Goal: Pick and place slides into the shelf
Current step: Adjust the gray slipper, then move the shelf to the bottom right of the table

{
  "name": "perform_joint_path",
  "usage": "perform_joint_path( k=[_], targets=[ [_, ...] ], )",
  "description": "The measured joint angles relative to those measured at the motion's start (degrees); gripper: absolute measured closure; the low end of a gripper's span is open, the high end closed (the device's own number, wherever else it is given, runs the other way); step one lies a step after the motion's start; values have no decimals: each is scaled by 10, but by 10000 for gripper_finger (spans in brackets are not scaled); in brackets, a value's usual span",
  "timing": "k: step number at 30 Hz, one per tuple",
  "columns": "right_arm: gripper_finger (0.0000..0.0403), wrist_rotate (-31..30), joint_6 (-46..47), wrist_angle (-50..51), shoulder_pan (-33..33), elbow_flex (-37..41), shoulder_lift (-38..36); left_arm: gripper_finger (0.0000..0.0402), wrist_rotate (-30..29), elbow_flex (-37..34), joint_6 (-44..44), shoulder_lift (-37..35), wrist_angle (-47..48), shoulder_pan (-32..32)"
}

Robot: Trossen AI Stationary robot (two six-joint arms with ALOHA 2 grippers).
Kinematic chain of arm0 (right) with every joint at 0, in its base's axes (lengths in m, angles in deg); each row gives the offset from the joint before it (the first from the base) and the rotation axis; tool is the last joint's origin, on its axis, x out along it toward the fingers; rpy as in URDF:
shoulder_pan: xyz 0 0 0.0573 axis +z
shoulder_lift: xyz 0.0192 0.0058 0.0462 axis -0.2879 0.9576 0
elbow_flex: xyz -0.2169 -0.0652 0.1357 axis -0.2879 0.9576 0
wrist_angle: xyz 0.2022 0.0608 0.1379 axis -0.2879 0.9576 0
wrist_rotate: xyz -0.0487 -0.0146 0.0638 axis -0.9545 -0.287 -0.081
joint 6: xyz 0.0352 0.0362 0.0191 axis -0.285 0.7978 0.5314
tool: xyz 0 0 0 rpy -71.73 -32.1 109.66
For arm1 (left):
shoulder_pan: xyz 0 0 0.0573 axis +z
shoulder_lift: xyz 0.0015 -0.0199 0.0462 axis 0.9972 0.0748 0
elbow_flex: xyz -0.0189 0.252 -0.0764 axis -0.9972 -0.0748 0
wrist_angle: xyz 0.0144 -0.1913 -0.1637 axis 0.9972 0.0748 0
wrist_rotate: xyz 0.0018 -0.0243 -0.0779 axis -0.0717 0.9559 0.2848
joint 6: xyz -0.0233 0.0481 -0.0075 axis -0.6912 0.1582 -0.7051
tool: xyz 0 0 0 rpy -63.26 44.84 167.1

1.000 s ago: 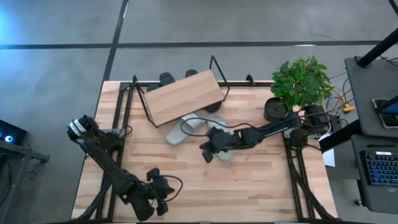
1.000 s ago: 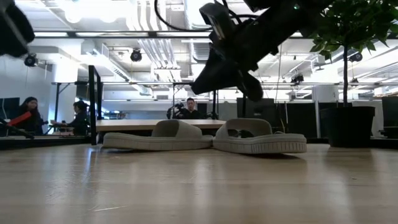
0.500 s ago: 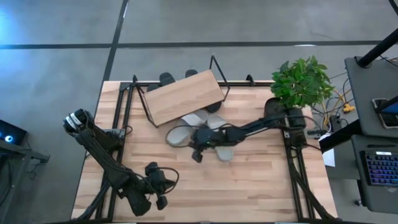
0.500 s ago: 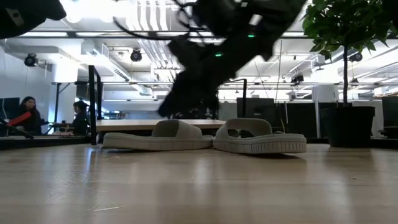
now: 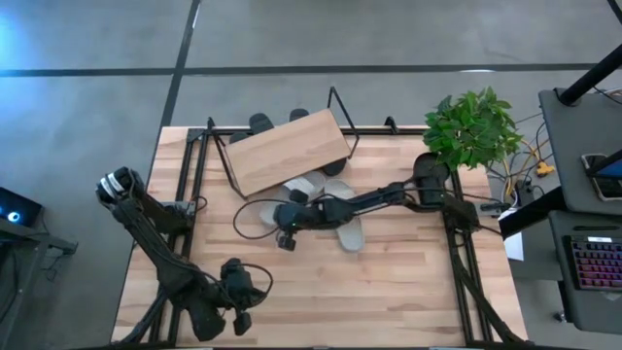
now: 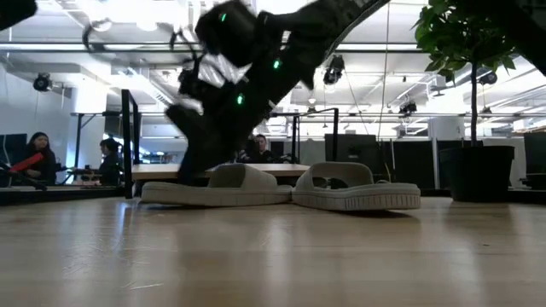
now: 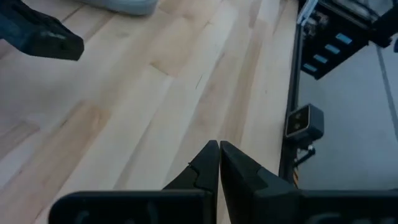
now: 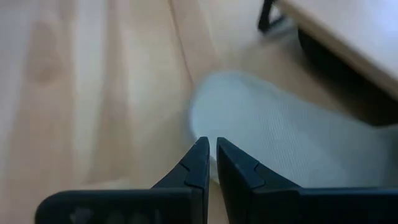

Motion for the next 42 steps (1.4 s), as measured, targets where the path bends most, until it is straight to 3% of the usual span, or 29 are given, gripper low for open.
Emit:
perform_joint_path(
  k=[7, 22, 32, 42],
  targets=[
    [381, 0, 3, 80, -5, -40, 26, 402, 0, -2, -37, -4, 39, -14],
    [381, -35, 95, 304, 25, -30, -28, 402, -10, -11, -38, -4, 42, -14],
    [381, -34, 150, 350, 84, 3, -63, 402, -18, -11, -38, -3, 33, -14],
    [381, -111, 166, 338, 92, 6, -143, 402, -32, -11, -38, -3, 30, -13]
  ],
)
